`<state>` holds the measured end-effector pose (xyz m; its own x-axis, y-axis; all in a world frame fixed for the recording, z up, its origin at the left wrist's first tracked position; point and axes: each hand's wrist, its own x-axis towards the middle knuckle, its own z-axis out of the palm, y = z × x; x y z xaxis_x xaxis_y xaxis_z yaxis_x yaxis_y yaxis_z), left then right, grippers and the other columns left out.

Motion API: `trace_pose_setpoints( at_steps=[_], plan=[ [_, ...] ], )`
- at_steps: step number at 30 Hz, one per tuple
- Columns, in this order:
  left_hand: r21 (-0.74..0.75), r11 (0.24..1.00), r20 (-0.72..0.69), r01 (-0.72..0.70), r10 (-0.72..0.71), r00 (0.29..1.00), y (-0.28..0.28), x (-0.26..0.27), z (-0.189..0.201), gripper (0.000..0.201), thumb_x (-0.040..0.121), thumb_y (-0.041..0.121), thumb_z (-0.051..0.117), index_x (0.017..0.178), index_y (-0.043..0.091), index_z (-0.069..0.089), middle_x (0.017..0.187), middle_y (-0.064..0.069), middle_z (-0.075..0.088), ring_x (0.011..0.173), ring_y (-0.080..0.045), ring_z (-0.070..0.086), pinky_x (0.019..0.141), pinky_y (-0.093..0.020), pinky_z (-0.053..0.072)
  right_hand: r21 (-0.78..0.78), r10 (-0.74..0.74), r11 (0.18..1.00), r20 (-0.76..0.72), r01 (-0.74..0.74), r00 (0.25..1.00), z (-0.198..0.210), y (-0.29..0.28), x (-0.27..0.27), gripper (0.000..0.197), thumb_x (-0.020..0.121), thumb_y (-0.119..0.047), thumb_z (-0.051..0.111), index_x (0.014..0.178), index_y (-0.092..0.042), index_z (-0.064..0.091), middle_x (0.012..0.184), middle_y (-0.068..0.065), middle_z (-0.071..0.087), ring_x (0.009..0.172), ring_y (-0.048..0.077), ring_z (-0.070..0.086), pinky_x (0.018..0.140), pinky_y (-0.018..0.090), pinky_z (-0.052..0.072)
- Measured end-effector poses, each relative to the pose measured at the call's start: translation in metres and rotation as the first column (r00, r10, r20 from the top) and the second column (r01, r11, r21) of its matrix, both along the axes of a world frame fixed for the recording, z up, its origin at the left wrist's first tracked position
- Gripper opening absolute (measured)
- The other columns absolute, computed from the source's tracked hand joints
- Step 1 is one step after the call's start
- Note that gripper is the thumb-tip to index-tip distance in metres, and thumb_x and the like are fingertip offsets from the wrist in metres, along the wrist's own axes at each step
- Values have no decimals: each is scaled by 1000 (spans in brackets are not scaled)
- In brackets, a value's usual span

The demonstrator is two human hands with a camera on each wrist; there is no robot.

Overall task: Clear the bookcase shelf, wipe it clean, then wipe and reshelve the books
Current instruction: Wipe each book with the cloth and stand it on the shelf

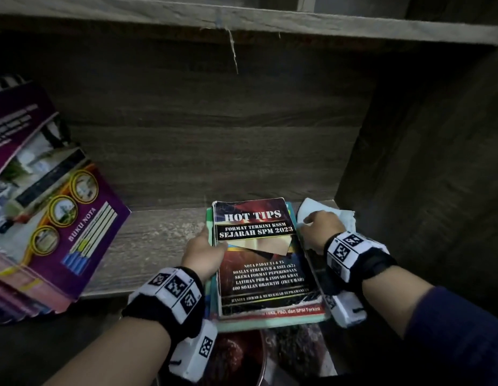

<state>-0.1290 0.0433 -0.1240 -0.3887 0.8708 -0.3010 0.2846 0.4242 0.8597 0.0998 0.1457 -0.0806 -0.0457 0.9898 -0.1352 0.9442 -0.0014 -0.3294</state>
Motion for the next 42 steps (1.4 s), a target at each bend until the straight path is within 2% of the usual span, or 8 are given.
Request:
trace_pose_setpoints(
  at_steps=[4,8,12,19,29,33,36,42],
  plan=[
    [-25,992,-180,122,-124,976,-32,-3,32,56,97,22,55,149,15,34,141,-3,52,122,-21,54,97,-19,36,101,31,993,203,-53,979,3,-7,14,38,92,-29,47,126,-14,57,132,15,49,120,31,49,98,36,43],
    [-74,964,-530,255,-255,809,-68,-9,42,55,100,34,45,152,29,26,150,3,41,135,-17,41,106,-24,31,117,98,982,354,-148,930,-15,-10,21,56,92,-43,48,142,-20,38,142,14,37,131,35,37,106,42,37],
    [-98,920,-473,380,-379,795,-77,-16,22,59,99,48,42,151,43,14,158,18,15,146,-6,16,120,-29,12,-100,122,990,282,-97,952,-39,1,24,58,97,-55,32,149,-46,6,161,8,0,144,44,2,116,52,14],
    [-239,850,-544,470,-518,660,-75,-20,10,64,94,65,31,149,51,0,161,14,-1,148,-9,0,118,-42,-4,-71,174,985,317,-159,933,-32,-1,40,68,93,-7,38,147,-45,22,153,9,32,135,32,38,107,43,39],
    [-210,866,-592,455,-482,645,-77,-19,5,70,95,65,28,152,41,-5,161,14,1,149,-11,3,119,-45,-5,125,312,935,153,-331,938,90,-27,-28,63,95,-20,51,150,-34,24,133,20,54,118,36,55,99,39,45],
    [-186,874,-578,449,-467,669,-76,-20,3,68,95,64,29,152,44,-2,161,16,3,148,-11,2,118,-44,-6,-71,459,884,308,-461,833,84,-20,-83,49,90,-26,61,137,-19,48,132,12,58,118,26,57,92,29,47],
    [-164,884,-581,438,-446,681,-72,-23,-1,64,95,65,22,151,46,-1,161,16,-1,148,-11,-5,118,-45,-9,-327,551,832,398,-448,733,51,-18,-106,66,98,-49,41,151,-14,23,157,13,22,141,31,29,112,38,26],
    [-217,859,-601,464,-492,630,-71,-23,-12,62,93,67,7,147,47,-15,155,19,-19,142,-11,-29,112,-50,-25,-252,486,869,279,-425,828,-9,-11,-101,69,97,-62,22,151,-35,-10,159,8,-21,146,39,-14,115,61,-2]
  ],
)
